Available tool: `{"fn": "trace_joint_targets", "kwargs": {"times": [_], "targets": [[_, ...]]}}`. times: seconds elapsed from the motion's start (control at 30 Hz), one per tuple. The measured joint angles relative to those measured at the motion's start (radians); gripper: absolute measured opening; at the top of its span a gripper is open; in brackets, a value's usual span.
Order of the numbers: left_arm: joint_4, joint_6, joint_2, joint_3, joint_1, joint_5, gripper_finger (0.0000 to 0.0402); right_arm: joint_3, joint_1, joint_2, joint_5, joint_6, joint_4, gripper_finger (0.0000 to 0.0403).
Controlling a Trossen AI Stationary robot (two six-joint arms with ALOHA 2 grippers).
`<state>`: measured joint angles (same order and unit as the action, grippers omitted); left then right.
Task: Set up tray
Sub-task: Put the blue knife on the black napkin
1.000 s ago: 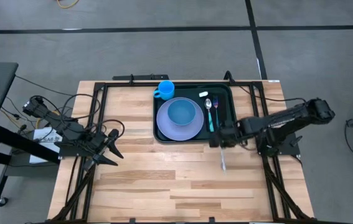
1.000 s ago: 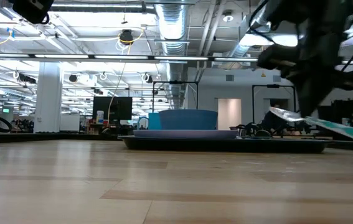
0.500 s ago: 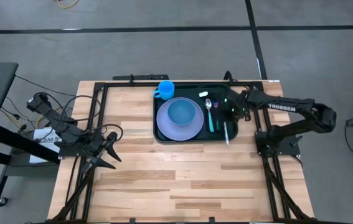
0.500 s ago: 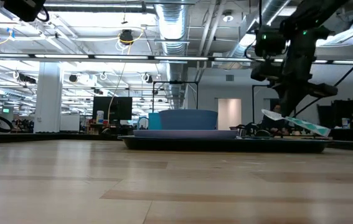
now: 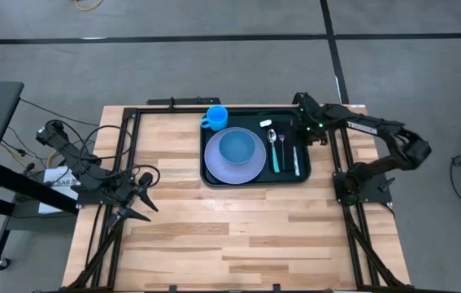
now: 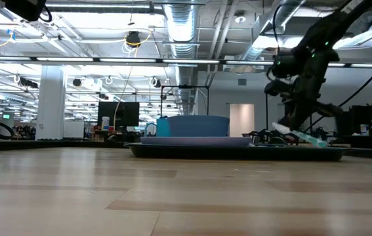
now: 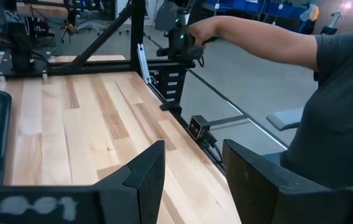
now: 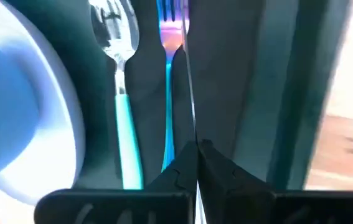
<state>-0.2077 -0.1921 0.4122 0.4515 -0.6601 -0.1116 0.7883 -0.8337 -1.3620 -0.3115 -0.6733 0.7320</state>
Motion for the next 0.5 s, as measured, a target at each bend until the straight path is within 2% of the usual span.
{"fn": "trace_joint_targets", "kwargs": {"times": [0.23,0.5], "targets": [[-0.002,0.023,0.0,0.0,0.0,-0.003,0.0148,0.0,-0.052,-0.153,-0.046,0.096,-0.06,0.0],[-0.003,0.026,0.0,0.0,0.0,-0.009,0.0148,0.0,-0.086,-0.21,-0.085,0.106,-0.134,0.0]]}}
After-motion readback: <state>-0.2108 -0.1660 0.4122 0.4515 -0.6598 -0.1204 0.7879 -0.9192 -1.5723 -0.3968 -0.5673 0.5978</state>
